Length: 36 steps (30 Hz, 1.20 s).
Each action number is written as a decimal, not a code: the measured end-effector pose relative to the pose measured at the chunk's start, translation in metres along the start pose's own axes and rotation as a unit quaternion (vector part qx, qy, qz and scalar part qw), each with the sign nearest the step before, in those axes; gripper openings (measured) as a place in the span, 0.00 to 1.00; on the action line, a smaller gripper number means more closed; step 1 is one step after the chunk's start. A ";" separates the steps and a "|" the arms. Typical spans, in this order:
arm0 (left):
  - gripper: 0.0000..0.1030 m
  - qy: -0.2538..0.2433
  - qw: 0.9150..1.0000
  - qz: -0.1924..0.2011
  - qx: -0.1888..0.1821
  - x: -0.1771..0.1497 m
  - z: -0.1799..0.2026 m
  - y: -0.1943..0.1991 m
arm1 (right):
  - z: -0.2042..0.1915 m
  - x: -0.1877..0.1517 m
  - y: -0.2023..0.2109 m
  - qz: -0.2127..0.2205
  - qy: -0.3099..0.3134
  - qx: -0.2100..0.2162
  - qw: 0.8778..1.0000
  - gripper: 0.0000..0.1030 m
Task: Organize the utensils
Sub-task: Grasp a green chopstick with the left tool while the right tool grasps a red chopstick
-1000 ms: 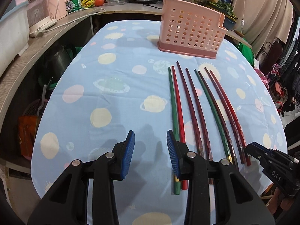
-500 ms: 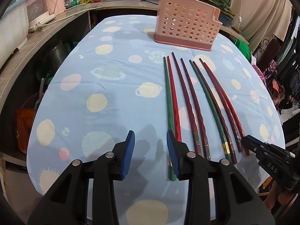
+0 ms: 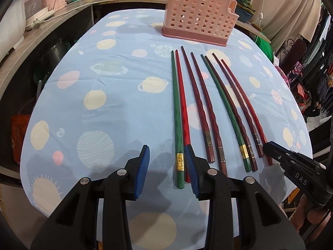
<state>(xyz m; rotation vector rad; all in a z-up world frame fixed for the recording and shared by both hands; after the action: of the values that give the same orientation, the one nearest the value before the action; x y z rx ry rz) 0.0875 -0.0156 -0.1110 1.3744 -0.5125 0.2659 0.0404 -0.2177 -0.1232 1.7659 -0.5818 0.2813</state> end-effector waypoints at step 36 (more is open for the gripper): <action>0.07 -0.019 1.000 -0.008 0.016 -0.010 0.003 -0.008 | 0.000 -0.001 0.000 0.002 0.003 -0.001 1.000 0.08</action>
<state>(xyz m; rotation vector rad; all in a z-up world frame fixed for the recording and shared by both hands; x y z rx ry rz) 0.0823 -0.0194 -0.1227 1.4168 -0.5311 0.2353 0.0390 -0.2174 -0.1237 1.7622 -0.5819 0.2886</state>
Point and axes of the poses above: each gripper's, at about its wrist camera, not at the fingertips, and y roughly against the way its jaws point, z to its right, x to its top, the point moved 4 cm from there along -y, roughly the way its jaws point, and after that the axes turned 4 degrees about x, right-handed, at the moved point
